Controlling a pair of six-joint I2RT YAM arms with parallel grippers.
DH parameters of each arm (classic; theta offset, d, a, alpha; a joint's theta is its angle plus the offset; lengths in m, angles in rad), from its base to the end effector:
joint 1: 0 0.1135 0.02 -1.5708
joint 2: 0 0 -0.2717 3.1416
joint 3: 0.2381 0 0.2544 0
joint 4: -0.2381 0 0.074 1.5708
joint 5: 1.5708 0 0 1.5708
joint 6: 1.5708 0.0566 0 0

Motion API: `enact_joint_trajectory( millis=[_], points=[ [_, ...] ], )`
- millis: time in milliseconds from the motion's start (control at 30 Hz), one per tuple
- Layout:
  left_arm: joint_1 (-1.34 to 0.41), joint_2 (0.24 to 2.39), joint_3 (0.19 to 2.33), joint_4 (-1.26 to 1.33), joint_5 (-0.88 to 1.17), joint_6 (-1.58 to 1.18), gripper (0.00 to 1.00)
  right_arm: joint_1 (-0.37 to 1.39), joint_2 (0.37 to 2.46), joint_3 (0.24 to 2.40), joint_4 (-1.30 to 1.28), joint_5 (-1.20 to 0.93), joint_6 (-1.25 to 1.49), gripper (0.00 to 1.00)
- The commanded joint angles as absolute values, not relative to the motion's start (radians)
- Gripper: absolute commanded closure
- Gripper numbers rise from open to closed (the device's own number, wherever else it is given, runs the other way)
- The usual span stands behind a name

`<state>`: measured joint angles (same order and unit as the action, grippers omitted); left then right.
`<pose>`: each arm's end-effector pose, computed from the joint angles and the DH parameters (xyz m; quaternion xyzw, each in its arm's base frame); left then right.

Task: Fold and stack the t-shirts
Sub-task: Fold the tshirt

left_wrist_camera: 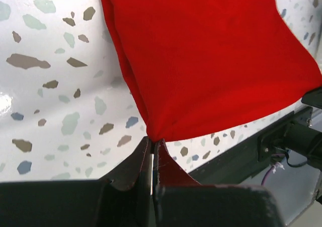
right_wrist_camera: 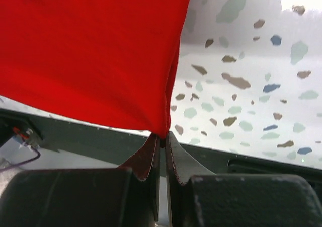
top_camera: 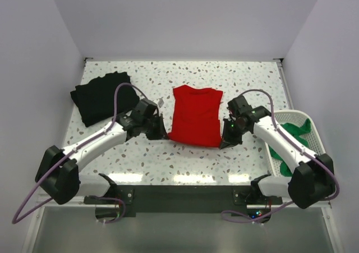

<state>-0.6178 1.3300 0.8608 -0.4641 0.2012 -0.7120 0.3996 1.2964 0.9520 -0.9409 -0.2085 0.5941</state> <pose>0.2216 -0.1713 0.2151 -0.0130 0.9453 -0.2674 0.1865 0.2126 0.1025 0.2239 0.0809 0.9812 0.1580 0.0753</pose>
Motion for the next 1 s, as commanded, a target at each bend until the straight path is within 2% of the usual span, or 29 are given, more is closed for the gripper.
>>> enact_joint_trajectory(
  millis=[0,200,367,500,967],
  points=[
    [-0.612,1.249,0.949,-0.643,0.163,-0.673,1.0,0.402,1.214,1.02,-1.144,-0.184,0.592,1.0],
    [-0.612,1.224,1.083,-0.689,0.201,-0.736,1.0,0.402,1.173,1.139,-1.161,-0.16,0.658,1.0],
    [-0.611,1.229,1.077,-0.599,0.186,-0.779,1.0,0.4,1.195,1.228,-1.106,-0.049,0.704,1.0],
    [-0.611,1.302,1.074,-0.507,0.17,-0.781,1.0,0.387,1.288,1.297,-1.037,0.026,0.693,1.0],
    [-0.532,1.509,1.207,-0.397,0.199,-0.704,1.0,0.267,1.491,1.451,-0.931,0.038,0.588,1.0]
  ],
)
